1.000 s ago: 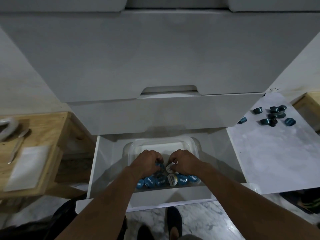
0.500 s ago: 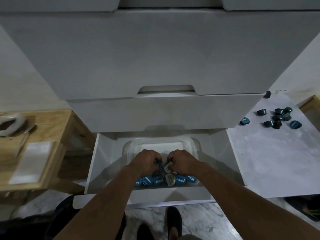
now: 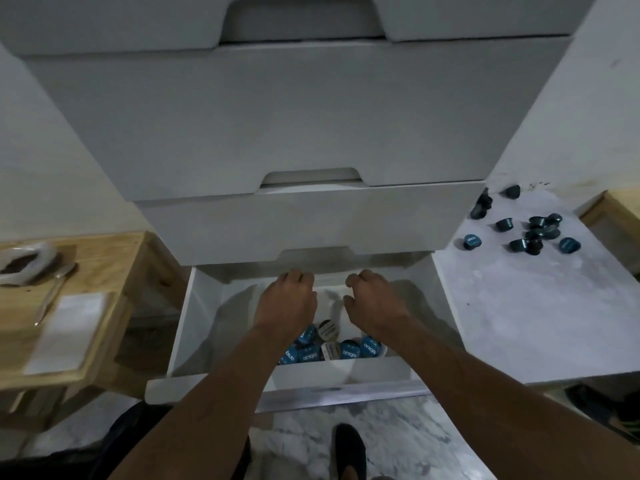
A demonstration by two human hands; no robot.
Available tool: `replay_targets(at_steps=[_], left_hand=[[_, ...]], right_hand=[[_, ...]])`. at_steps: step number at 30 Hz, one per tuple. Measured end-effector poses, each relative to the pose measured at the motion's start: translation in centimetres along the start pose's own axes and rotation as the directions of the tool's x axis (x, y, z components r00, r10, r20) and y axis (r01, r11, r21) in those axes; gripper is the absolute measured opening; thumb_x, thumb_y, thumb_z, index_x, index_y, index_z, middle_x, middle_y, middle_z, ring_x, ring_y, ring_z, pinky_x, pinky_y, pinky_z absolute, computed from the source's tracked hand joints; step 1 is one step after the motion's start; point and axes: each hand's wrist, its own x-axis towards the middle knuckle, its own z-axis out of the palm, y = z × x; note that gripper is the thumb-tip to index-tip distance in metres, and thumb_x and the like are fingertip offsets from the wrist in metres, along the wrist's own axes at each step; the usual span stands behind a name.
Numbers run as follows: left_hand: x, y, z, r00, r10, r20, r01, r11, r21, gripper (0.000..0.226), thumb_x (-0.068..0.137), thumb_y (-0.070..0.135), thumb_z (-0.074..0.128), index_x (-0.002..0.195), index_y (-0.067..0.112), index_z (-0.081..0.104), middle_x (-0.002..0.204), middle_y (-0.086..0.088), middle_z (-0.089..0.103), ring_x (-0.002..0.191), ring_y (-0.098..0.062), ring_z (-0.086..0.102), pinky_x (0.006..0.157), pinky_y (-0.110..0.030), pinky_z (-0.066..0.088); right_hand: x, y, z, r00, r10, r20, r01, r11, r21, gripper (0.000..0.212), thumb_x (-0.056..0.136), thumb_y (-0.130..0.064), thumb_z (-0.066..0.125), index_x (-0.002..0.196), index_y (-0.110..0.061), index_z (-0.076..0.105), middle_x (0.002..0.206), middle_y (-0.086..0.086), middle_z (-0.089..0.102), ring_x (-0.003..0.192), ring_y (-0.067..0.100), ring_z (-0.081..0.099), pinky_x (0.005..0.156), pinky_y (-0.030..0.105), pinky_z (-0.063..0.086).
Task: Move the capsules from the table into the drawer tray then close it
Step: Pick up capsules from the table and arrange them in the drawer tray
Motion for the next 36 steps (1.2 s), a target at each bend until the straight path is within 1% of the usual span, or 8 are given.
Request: replay_targets(at_steps=[3, 7, 11, 14, 18, 28, 31, 36], left_hand=[[-0.7, 1.3, -1.5, 0.987, 0.117, -0.114, -0.113, 0.993, 0.036, 0.028, 0.094, 0.026, 0.047, 0.115, 0.01, 0.055, 0.114, -0.008, 0.058, 0.104, -0.024, 0.055, 0.086, -0.035, 0.048], [-1.3, 2.8, -3.7, 0.943, 0.256, -0.214, -0.234, 0.964, 0.125, 0.016, 0.081, 0.019, 0.064, 0.092, 0.009, 0.062, 0.09, -0.009, 0.063, 0.08, -0.026, 0.06, 0.068, -0.035, 0.052], [-1.2, 4.9, -6.1, 0.86, 0.38, -0.34, -0.347, 0.925, 0.156, 0.016, 0.077, 0.013, 0.064, 0.091, 0.007, 0.061, 0.085, -0.011, 0.063, 0.075, -0.027, 0.059, 0.067, -0.035, 0.052], [-1.3, 7.2, -8.1, 0.796, 0.435, -0.421, -0.397, 0.9, 0.179, 0.011, 0.075, 0.013, 0.066, 0.083, 0.01, 0.061, 0.076, -0.008, 0.061, 0.066, -0.025, 0.058, 0.06, -0.031, 0.051], [-1.2, 11.1, -9.4, 0.732, 0.483, -0.48, -0.469, 0.869, 0.16, 0.01, 0.074, 0.014, 0.069, 0.08, 0.011, 0.061, 0.075, -0.007, 0.062, 0.065, -0.025, 0.059, 0.061, -0.03, 0.051], [1.7, 21.7, -8.1, 0.676, 0.571, -0.465, -0.573, 0.805, 0.156, 0.014, 0.07, 0.015, 0.071, 0.08, 0.013, 0.062, 0.074, -0.005, 0.063, 0.064, -0.024, 0.06, 0.059, -0.029, 0.05], [3.7, 25.6, -7.0, 0.669, 0.559, -0.49, -0.565, 0.811, 0.153, 0.012, 0.069, 0.012, 0.069, 0.074, 0.013, 0.058, 0.068, -0.005, 0.06, 0.06, -0.023, 0.057, 0.058, -0.03, 0.048], [7.3, 31.6, -3.7, 0.723, 0.481, -0.496, -0.489, 0.863, 0.125, 0.011, 0.07, 0.013, 0.07, 0.08, 0.011, 0.064, 0.069, -0.003, 0.063, 0.061, -0.021, 0.06, 0.059, -0.029, 0.05]], right_hand=[[-2.1, -0.1, -1.6, 0.993, 0.009, -0.119, -0.017, 0.998, -0.065, 0.038, 0.096, -0.024, 0.046, 0.13, -0.007, 0.048, 0.129, 0.013, 0.054, 0.118, 0.027, 0.047, 0.1, 0.037, 0.041], [-5.5, 0.0, -3.9, 0.953, 0.095, -0.287, -0.123, 0.989, -0.084, 0.033, 0.095, -0.029, 0.045, 0.121, -0.01, 0.054, 0.127, 0.012, 0.055, 0.115, 0.029, 0.049, 0.098, 0.042, 0.043], [-9.3, 0.7, -6.3, 0.891, 0.176, -0.418, -0.2, 0.98, -0.013, 0.035, 0.093, -0.026, 0.05, 0.122, -0.007, 0.054, 0.128, 0.015, 0.055, 0.112, 0.033, 0.052, 0.095, 0.042, 0.046], [-11.8, 2.1, -8.0, 0.85, 0.16, -0.501, -0.225, 0.972, -0.071, 0.036, 0.091, -0.022, 0.053, 0.122, -0.004, 0.057, 0.122, 0.019, 0.058, 0.108, 0.038, 0.054, 0.09, 0.045, 0.048], [-14.3, 4.6, -10.2, 0.794, 0.22, -0.567, -0.308, 0.949, -0.063, 0.032, 0.092, -0.022, 0.053, 0.119, -0.007, 0.06, 0.12, 0.015, 0.061, 0.106, 0.035, 0.055, 0.09, 0.042, 0.047], [-18.1, 13.5, -12.9, 0.724, 0.364, -0.586, -0.421, 0.906, 0.043, 0.037, 0.095, -0.028, 0.049, 0.128, -0.013, 0.054, 0.13, 0.009, 0.057, 0.116, 0.028, 0.05, 0.096, 0.037, 0.043], [-17.8, 17.9, -13.6, 0.735, 0.371, -0.567, -0.417, 0.907, 0.053, 0.036, 0.095, -0.029, 0.049, 0.128, -0.014, 0.054, 0.13, 0.007, 0.057, 0.116, 0.027, 0.05, 0.095, 0.037, 0.045], [-16.2, 25.8, -15.3, 0.79, 0.326, -0.519, -0.356, 0.933, 0.043, 0.033, 0.095, -0.028, 0.048, 0.123, -0.012, 0.056, 0.123, 0.007, 0.06, 0.108, 0.027, 0.055, 0.091, 0.037, 0.049]])
